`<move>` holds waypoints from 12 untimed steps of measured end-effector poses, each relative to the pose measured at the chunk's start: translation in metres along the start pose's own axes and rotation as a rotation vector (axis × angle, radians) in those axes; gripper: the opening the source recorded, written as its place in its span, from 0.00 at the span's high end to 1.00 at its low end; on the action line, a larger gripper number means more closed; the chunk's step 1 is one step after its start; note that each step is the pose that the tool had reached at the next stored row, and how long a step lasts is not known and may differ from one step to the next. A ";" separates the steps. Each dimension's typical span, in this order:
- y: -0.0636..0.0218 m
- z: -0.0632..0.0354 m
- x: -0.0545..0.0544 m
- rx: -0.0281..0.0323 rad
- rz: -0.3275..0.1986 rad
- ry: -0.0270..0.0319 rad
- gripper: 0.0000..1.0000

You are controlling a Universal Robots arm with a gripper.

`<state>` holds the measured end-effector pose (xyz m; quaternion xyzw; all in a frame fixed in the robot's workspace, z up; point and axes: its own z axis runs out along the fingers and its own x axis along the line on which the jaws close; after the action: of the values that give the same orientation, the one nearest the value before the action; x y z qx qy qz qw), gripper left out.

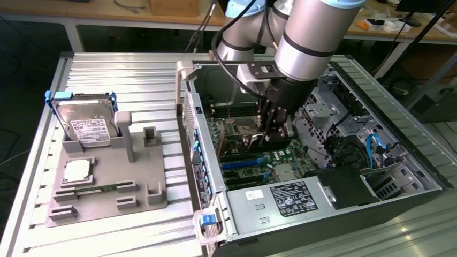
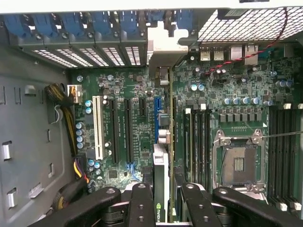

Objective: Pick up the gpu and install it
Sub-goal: 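Insert the gpu into the slot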

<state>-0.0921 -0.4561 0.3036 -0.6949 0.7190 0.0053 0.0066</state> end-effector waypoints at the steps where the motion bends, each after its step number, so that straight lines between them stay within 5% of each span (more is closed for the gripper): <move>1: 0.0001 0.0019 0.000 0.0000 0.000 -0.0001 0.73; 12: 0.0048 0.0110 0.001 0.0000 0.000 0.0000 0.73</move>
<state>-0.0970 -0.4567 0.2926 -0.6949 0.7191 0.0053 0.0066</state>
